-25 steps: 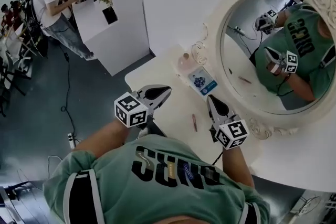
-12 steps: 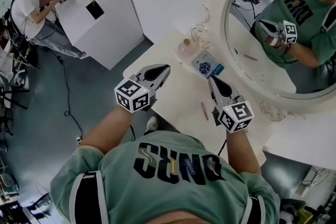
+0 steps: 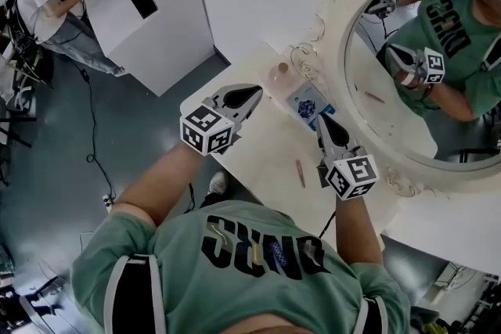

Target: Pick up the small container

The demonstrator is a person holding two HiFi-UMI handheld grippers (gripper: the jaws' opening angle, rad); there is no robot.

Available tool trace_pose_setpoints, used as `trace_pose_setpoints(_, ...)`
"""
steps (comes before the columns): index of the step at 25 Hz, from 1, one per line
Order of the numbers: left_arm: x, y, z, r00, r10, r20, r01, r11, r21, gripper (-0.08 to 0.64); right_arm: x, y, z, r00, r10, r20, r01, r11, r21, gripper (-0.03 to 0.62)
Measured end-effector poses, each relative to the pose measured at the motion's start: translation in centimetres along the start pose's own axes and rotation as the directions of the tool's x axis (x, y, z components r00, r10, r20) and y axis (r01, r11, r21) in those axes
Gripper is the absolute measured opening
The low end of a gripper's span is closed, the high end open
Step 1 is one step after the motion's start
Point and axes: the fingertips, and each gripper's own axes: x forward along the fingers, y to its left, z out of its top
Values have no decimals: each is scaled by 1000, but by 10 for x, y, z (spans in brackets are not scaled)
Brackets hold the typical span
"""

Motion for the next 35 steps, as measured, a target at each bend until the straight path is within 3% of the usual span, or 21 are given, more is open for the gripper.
trace_pose_setpoints(3,9,6,-4,1000,-9,-4,9,1000,6,22,9,-3,0,1000,3,4,-3,1000,-8,9)
trace_pose_setpoints(6,18,12,-10,1000,-18,-15,18,1000,13,142,18,-4,-2,1000,6,7,-6,1000,-14,11)
trace_pose_setpoints(8,24,18,-15,1000,-16,-23,16,1000,23,177,25,-6,-6,1000,6,9,-6,1000,-14,11)
trace_pose_setpoints(22,70,48,-70,999,-30,-44,32,998,45,210,64,-33,-62,999,-35,-1,35,999,10,11)
trace_pose_setpoints(35,126,72,-86,999,-30,-44,34,993,114,221,86,-47,-79,999,-29,25,29,999,14,11)
